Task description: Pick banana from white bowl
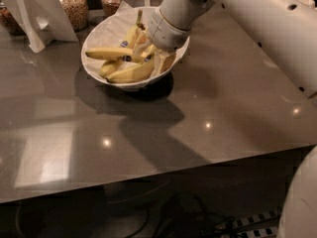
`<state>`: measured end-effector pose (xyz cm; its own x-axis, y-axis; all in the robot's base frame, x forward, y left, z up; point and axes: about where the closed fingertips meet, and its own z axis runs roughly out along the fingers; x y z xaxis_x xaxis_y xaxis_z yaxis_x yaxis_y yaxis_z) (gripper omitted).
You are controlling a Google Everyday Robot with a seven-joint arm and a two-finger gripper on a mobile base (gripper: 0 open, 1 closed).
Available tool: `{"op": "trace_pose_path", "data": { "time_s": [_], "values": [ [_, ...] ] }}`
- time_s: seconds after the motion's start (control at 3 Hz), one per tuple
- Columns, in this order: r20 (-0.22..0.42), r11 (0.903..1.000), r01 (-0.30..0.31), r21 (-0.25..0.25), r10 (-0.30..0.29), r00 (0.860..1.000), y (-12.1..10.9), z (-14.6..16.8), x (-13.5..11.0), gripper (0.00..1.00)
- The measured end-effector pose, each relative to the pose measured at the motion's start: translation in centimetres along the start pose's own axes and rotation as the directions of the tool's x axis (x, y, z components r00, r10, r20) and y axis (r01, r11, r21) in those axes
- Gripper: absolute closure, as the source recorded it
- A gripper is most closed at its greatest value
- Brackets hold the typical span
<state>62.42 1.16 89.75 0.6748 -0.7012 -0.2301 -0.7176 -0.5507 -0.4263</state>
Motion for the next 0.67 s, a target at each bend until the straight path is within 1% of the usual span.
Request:
{"op": "trace_pose_path", "data": {
  "time_s": [0.33, 0.67],
  "values": [
    [0.0, 1.0, -0.005, 0.002, 0.005, 1.0, 0.09, 0.34, 0.18, 0.5],
    [0.009, 0.9995, -0.025, 0.018, 0.025, 1.0, 0.21, 0.67, 0.22, 0.51]
  ]
}}
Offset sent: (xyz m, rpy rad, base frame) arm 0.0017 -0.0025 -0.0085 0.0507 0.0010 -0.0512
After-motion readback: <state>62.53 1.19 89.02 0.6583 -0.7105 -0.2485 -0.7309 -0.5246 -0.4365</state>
